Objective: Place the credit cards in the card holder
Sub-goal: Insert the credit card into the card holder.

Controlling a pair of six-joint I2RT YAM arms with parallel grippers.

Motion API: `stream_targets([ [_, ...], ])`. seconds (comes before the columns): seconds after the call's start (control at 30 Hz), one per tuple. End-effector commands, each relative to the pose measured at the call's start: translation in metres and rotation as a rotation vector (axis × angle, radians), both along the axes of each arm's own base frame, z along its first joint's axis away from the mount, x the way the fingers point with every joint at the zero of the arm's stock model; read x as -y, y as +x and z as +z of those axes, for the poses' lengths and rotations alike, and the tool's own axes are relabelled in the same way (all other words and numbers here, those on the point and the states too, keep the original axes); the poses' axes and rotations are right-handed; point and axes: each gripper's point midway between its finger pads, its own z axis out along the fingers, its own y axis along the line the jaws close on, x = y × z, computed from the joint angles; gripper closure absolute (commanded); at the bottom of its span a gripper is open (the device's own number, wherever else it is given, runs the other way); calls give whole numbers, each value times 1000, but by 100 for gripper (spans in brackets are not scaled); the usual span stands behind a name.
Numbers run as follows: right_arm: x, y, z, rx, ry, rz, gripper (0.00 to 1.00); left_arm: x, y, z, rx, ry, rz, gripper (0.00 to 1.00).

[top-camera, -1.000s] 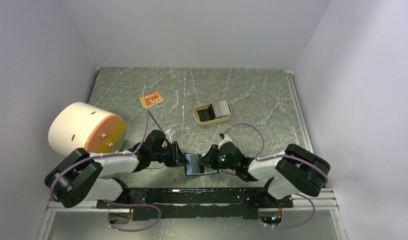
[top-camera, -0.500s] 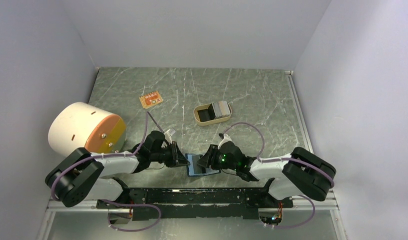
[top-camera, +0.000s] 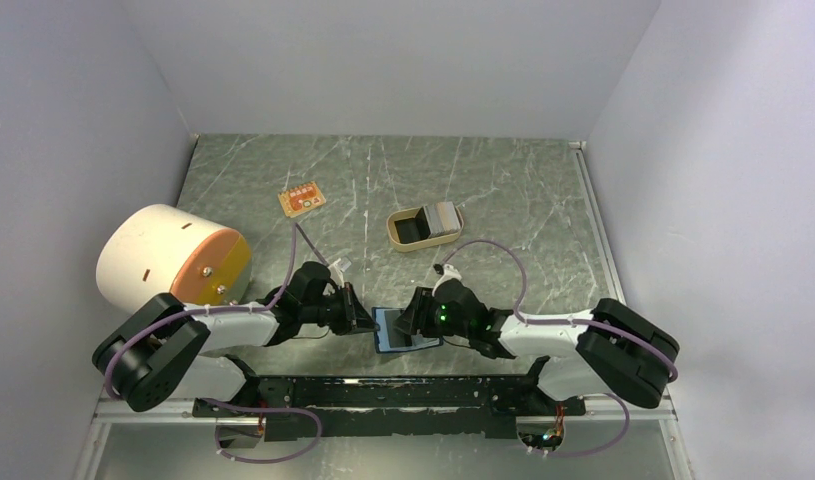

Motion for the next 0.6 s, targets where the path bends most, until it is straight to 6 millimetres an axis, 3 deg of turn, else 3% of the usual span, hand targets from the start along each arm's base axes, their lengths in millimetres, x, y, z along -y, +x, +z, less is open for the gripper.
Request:
stream_targets([
  [0.0,26,-6,-27,-23,-163,-9,49,4,0,5,17,-26,-22,91],
  [0.17,14,-8,-25,-25,-113,23,49,4,1,6,22,-25,-22,89],
  [0.37,-13,-13,-8,-14,22,88,50,5,0,10,27,-32,-29,78],
  [0.57,-27,-19,-5,-29,84,118,59,4,1,11,34,-29,-22,75],
])
